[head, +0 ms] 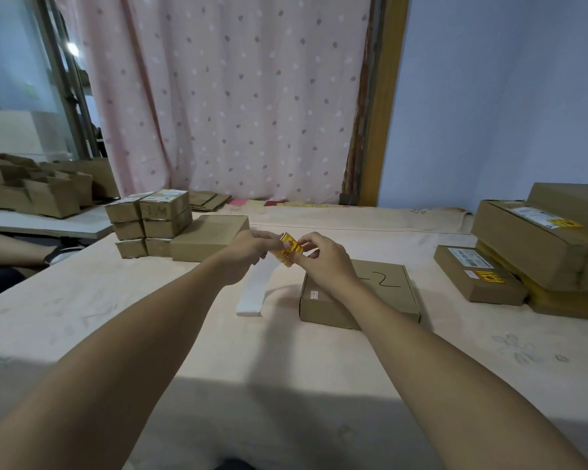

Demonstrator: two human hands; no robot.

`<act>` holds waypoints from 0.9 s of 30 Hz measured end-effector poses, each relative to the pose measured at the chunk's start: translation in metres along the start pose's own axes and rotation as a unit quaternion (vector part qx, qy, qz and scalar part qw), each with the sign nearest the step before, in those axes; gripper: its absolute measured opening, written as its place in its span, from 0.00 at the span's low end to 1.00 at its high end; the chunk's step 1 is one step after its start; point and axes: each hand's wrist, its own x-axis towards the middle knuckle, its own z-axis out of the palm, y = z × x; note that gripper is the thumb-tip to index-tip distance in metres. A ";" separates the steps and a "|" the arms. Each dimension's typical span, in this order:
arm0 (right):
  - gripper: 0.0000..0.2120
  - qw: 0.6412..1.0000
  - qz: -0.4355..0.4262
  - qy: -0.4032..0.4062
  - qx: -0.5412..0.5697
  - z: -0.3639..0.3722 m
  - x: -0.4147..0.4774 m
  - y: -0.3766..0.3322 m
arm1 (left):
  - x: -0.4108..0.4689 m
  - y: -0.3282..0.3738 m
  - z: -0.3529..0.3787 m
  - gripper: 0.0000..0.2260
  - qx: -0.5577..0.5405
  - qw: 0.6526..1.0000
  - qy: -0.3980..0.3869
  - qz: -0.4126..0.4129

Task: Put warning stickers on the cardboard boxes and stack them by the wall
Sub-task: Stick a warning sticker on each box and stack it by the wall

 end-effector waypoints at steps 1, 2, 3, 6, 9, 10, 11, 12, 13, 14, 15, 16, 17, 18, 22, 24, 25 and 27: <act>0.11 0.999 0.015 0.007 0.033 -0.003 0.000 0.001 | -0.001 0.003 0.000 0.07 0.009 1.000 -0.024 0.007; 0.11 0.998 0.031 0.008 0.063 -0.005 0.000 0.003 | -0.001 0.004 0.000 0.09 0.018 0.999 -0.045 0.017; 0.11 0.995 0.044 0.003 0.084 -0.007 0.001 0.005 | 0.000 0.004 0.001 0.11 0.031 0.997 -0.059 0.028; 0.12 0.991 0.064 -0.022 0.111 -0.010 0.001 0.012 | 0.004 0.003 0.004 0.13 0.074 0.995 -0.048 0.046; 0.14 0.987 0.089 -0.032 0.132 -0.009 -0.001 0.018 | 0.008 0.000 0.008 0.10 0.111 0.992 -0.021 0.051; 0.15 0.989 0.088 -0.027 0.118 -0.008 -0.002 0.019 | 0.010 -0.002 0.011 0.10 0.125 0.991 -0.013 0.053; 0.14 0.992 0.080 -0.015 0.100 -0.006 -0.002 0.019 | 0.011 -0.003 0.014 0.09 0.145 0.988 -0.002 0.052; 0.13 0.994 0.068 -0.002 0.087 -0.005 -0.003 0.018 | 0.012 -0.004 0.016 0.09 0.158 0.986 0.010 0.053; 0.11 0.995 0.054 0.005 0.079 -0.004 -0.003 0.016 | 0.012 -0.005 0.019 0.08 0.164 0.984 0.021 0.060; 0.10 0.996 0.043 0.004 0.073 -0.003 -0.003 0.014 | 0.012 -0.005 0.022 0.07 0.165 0.983 0.030 0.073; 0.10 0.997 0.034 -0.002 0.063 -0.002 -0.002 0.011 | 0.011 -0.005 0.025 0.06 0.168 0.981 0.036 0.087; 0.10 0.998 0.026 -0.008 0.051 -0.003 -0.002 0.008 | 0.011 -0.006 0.027 0.05 0.175 0.979 0.041 0.102; 0.11 0.999 0.020 -0.009 0.034 -0.004 -0.002 0.006 | 0.010 -0.006 0.029 0.05 0.184 0.975 0.048 0.113; 0.11 1.000 0.014 -0.007 0.020 -0.005 -0.002 0.004 | 0.009 -0.006 0.030 0.04 0.191 0.972 0.057 0.123; 0.10 1.000 -0.002 0.008 -0.015 -0.006 -0.001 0.005 | 0.008 -0.008 0.031 0.04 0.211 0.963 0.081 0.144; 0.09 0.999 -0.006 0.013 -0.031 -0.004 -0.001 0.007 | 0.008 -0.009 0.029 0.06 0.227 0.960 0.080 0.146; 0.10 0.999 -0.003 0.018 -0.027 -0.004 -0.001 0.007 | 0.009 -0.010 0.028 0.07 0.234 0.958 0.081 0.142; 0.10 0.999 0.011 0.028 -0.016 -0.004 -0.001 0.007 | 0.011 -0.012 0.024 0.06 0.244 0.958 0.080 0.125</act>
